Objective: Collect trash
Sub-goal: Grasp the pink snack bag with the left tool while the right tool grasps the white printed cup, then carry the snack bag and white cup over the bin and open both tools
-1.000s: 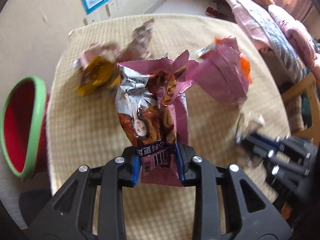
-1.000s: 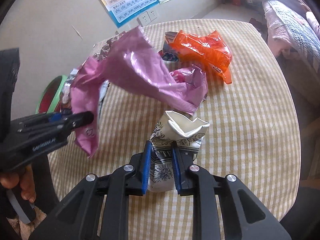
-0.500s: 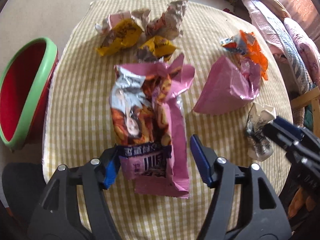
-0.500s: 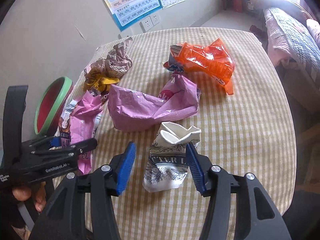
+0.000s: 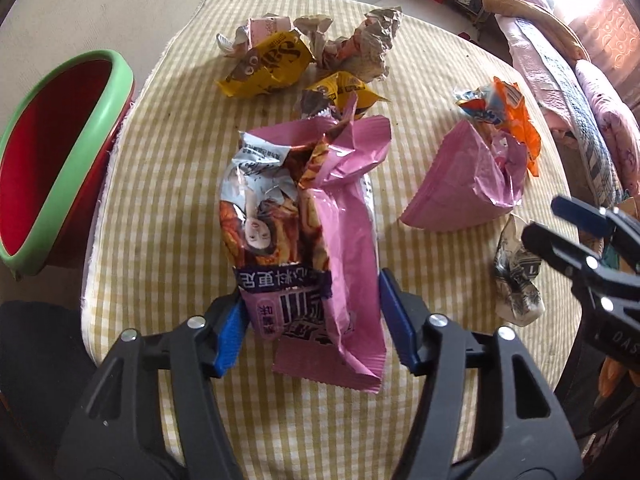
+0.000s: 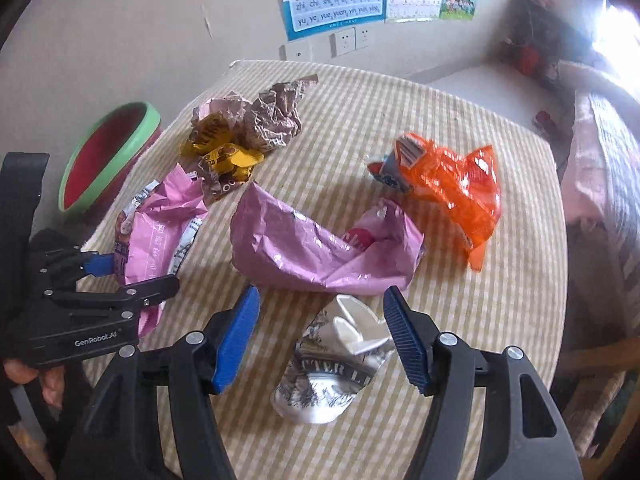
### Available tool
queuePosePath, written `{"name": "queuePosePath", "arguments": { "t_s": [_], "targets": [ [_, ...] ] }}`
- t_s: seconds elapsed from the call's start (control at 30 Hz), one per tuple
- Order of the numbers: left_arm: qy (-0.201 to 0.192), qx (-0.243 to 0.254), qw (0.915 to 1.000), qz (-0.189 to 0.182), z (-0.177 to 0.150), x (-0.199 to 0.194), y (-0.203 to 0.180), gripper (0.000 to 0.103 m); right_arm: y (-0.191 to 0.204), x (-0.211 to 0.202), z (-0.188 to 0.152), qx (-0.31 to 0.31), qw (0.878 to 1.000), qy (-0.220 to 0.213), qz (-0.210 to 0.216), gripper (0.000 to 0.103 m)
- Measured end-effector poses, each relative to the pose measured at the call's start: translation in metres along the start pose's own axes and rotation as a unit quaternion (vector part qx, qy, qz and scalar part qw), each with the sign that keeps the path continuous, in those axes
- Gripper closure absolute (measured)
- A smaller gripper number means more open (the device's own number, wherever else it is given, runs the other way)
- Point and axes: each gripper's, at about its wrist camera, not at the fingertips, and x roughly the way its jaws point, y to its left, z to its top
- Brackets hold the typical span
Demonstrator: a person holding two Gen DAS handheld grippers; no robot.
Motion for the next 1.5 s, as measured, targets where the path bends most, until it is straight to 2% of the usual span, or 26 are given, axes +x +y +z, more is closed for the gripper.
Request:
{"name": "queuePosePath", "arguments": {
  "t_s": [0.17, 0.2, 0.33, 0.4, 0.43, 0.57, 0.77, 1.07, 1.27, 1.5],
  "targets": [
    [0.004, 0.011, 0.9999, -0.007, -0.001, 0.004, -0.007, 0.058, -0.031, 0.004, -0.036, 0.127, 0.992, 0.015, 0.025, 0.040],
    [0.003, 0.012, 0.9999, -0.009, -0.001, 0.003, -0.007, 0.063, -0.035, 0.006, -0.041, 0.144, 0.989, 0.021, 0.030, 0.040],
    [-0.004, 0.008, 0.9999, -0.012, 0.002, 0.001, -0.009, 0.067, -0.038, 0.008, -0.049, 0.172, 0.984, 0.025, 0.041, 0.040],
    [-0.010, 0.002, 0.9999, -0.012, 0.004, -0.002, -0.006, 0.068, -0.034, 0.009, -0.048, 0.167, 0.985, 0.026, 0.040, 0.044],
    [-0.013, -0.001, 0.9998, -0.013, 0.004, -0.004, -0.004, 0.068, -0.032, 0.009, -0.048, 0.164, 0.985, 0.027, 0.038, 0.051],
    [-0.023, -0.010, 0.9995, -0.016, 0.005, -0.012, 0.002, 0.069, -0.028, 0.004, -0.049, 0.164, 0.986, 0.015, 0.037, 0.053],
    [-0.065, -0.023, 0.9974, -0.021, 0.009, -0.042, 0.010, 0.070, -0.012, -0.027, -0.035, 0.138, 0.989, -0.032, 0.041, 0.054],
    [-0.153, -0.019, 0.9880, 0.009, 0.018, -0.097, 0.018, 0.070, 0.027, -0.063, 0.000, 0.087, 0.991, -0.086, 0.061, 0.053],
    [-0.178, -0.027, 0.9836, 0.015, 0.020, -0.114, 0.029, 0.070, 0.049, -0.079, 0.015, 0.064, 0.990, -0.107, 0.071, 0.053],
    [-0.191, -0.036, 0.9808, 0.021, 0.021, -0.123, 0.042, 0.070, 0.064, -0.083, 0.024, 0.046, 0.990, -0.110, 0.072, 0.053]
  ]
}}
